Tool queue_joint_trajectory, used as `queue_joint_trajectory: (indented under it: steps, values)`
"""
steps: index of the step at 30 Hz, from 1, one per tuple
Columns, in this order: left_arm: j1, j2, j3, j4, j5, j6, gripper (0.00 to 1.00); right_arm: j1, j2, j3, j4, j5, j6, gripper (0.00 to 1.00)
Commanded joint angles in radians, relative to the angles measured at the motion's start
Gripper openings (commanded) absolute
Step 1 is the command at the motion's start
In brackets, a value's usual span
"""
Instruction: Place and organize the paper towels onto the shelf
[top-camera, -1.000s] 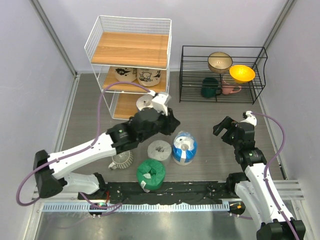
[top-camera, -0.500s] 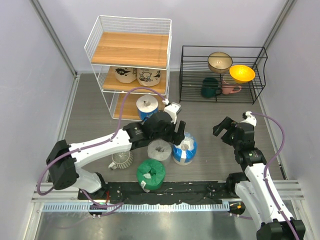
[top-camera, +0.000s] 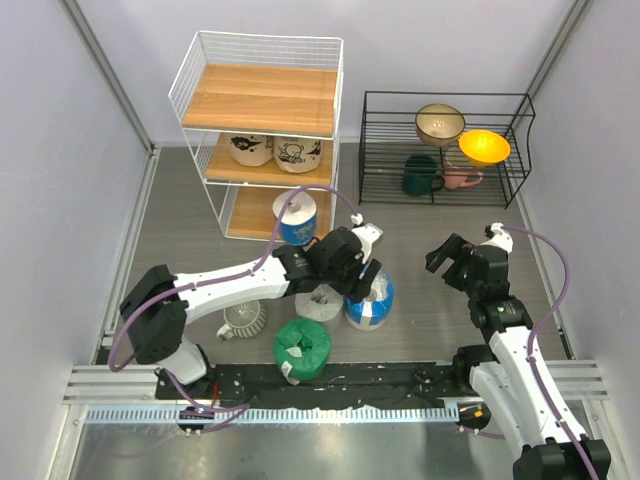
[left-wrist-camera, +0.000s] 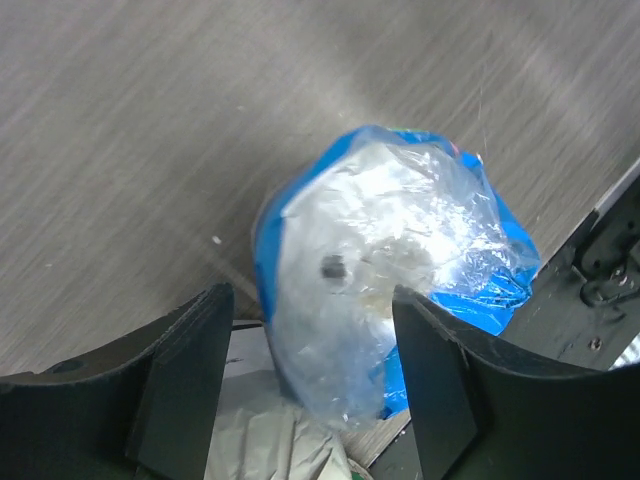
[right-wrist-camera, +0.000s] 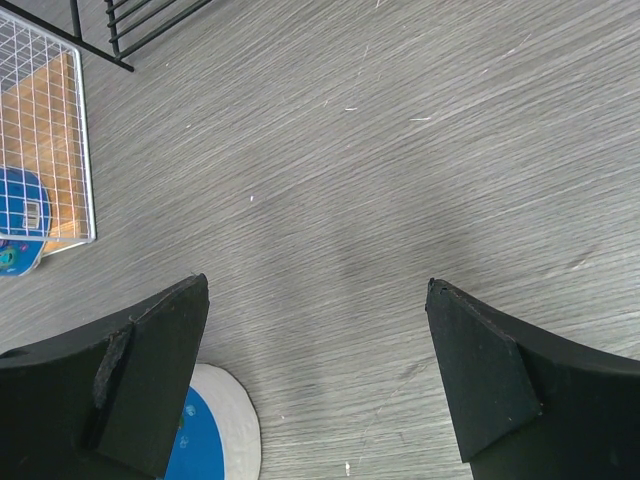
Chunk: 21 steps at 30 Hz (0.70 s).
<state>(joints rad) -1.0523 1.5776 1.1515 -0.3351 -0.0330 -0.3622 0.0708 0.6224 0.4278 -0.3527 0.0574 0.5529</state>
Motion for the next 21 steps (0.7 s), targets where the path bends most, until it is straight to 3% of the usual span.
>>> queue_joint_trajectory:
  steps: [1,7,15,19,20,21]
  values:
    - [-0.017,0.028,0.048,-0.016,0.056,0.065,0.70,0.004,0.007,0.002,0.031,0.007,0.002,0.96]
    - [-0.018,0.079,0.065,-0.055,0.039,0.089,0.70,0.006,0.013,-0.003,0.035,0.007,0.005,0.96]
    - [-0.020,0.212,0.112,-0.058,0.013,0.092,0.59,0.004,0.011,0.000,0.032,0.005,0.002,0.96]
    - [-0.020,0.237,0.131,-0.079,0.024,0.091,0.35,0.006,0.011,0.005,0.029,0.005,0.002,0.96]
    - [-0.020,0.236,0.132,-0.078,0.027,0.091,0.19,0.006,0.011,0.005,0.029,0.007,0.001,0.96]
    - [-0.020,0.231,0.134,-0.078,0.027,0.089,0.10,0.004,0.011,0.005,0.031,0.007,0.001,0.96]
